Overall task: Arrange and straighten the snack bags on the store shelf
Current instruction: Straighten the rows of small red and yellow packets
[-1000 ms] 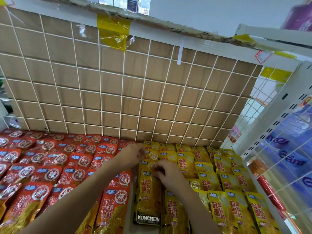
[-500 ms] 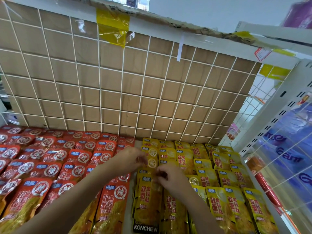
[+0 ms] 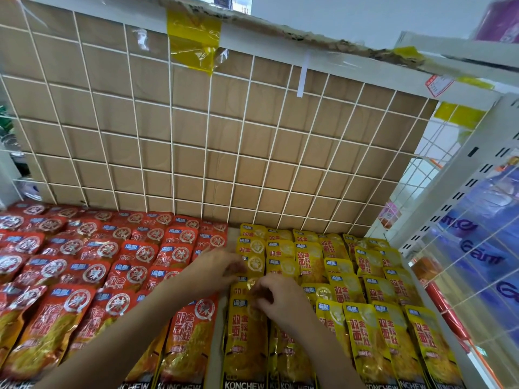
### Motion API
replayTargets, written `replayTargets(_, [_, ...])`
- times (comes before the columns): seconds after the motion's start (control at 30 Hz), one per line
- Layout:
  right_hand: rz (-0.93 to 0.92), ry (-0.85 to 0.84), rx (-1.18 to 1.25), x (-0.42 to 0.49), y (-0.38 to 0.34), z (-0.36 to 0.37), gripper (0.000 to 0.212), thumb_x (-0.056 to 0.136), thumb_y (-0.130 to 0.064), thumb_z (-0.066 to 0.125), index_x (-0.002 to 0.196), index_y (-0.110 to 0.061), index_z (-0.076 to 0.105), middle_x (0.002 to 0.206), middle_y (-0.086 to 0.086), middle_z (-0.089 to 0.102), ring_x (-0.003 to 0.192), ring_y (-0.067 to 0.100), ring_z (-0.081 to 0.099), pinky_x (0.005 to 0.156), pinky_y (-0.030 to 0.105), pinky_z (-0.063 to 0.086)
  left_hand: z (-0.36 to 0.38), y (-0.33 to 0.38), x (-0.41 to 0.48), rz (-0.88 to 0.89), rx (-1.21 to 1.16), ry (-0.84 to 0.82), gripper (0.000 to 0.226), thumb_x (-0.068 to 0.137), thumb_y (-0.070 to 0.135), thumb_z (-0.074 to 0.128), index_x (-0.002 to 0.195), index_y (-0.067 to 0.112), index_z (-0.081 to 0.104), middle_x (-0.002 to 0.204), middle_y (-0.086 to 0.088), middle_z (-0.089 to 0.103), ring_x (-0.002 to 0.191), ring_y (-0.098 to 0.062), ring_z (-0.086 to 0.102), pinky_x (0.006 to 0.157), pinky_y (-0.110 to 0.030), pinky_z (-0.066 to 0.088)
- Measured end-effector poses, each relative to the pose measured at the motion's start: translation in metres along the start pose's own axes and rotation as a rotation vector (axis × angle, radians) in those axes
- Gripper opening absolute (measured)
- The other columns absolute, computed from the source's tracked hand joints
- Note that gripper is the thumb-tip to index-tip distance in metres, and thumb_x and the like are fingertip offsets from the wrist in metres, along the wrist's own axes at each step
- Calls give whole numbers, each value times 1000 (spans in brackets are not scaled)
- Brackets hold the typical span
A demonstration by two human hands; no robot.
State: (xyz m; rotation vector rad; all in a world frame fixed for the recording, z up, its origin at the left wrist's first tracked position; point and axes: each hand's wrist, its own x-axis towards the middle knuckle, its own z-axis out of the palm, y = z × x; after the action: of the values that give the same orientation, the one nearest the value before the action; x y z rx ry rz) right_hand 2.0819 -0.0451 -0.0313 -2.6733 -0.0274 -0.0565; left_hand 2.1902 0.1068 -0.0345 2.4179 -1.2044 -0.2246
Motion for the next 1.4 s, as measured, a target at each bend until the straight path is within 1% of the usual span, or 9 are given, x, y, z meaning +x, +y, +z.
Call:
replayTargets(0.2, [-8,-32,-122,-3,-2,1,23,88,-27,54,109,-19,60,112,-4,59,108,13,48,99,33,36,1,0,-2,-5,-18,-1,25,89,26,58,114,24,60,95,14,46,87,-1,44,76,-16,34])
replayTargets(0.6, [6,-14,-137,-4,-6,3,21,88,-25,52,108,-20,59,112,-5,59,109,12,48,97,29,31,-1,5,-6,-42,-45,11,24,89,26,58,113,21,60,92,11,48,83,-4,46,65,-12,35])
replayTargets(0.67, [3,-10,-134,-5,-6,2,21,89,-26,52,108,-20,59,112,-5,59,109,11,48,97,28,32,-3,8,-9,-49,-45,39,25,90,25,57,114,22,60,95,12,46,88,-4,46,73,-16,38])
replayTargets(0.77, [10,7,-99,-9,-6,2,21,89,-27,52,108,-21,58,110,-7,56,106,9,48,96,26,35,-5,10,-15,-118,23,95,31,93,27,50,124,24,52,116,9,48,112,-9,43,103,-29,32])
replayTargets(0.87, [40,80,-33,-13,-4,2,21,89,-26,53,110,-25,57,112,-11,53,105,5,48,94,21,38,-5,16,-23,-202,58,130,35,95,27,44,130,23,43,133,4,45,126,-14,38,107,-30,26])
replayTargets(1.0, [79,128,-16,-17,1,4,26,90,-25,53,116,-26,54,117,-15,51,110,3,47,93,17,37,11,36,-38,-264,-325,242,47,95,18,45,140,23,32,140,8,39,127,-11,40,101,-23,34])
replayTargets(1.13, [86,108,-41,-19,2,4,34,91,-31,53,124,-27,50,126,-12,49,118,7,45,100,22,36,36,56,-37,-327,-757,267,55,93,16,45,144,29,27,144,9,37,133,-10,33,111,-41,31])
replayTargets(1.27, [78,-6,-79,-24,2,2,49,92,-40,49,138,-30,37,145,-11,35,134,10,30,111,29,22,41,71,-31,-489,-1057,375,46,96,16,39,139,30,32,136,14,38,130,-12,36,109,-39,32])
replayTargets(1.4, [86,-77,-106,-26,5,4,62,90,-44,52,144,-30,26,153,-12,21,140,10,20,115,32,13,35,80,-30,-583,-1209,432,35,97,14,35,120,39,45,117,7,54,103,-11,51,89,-34,46])
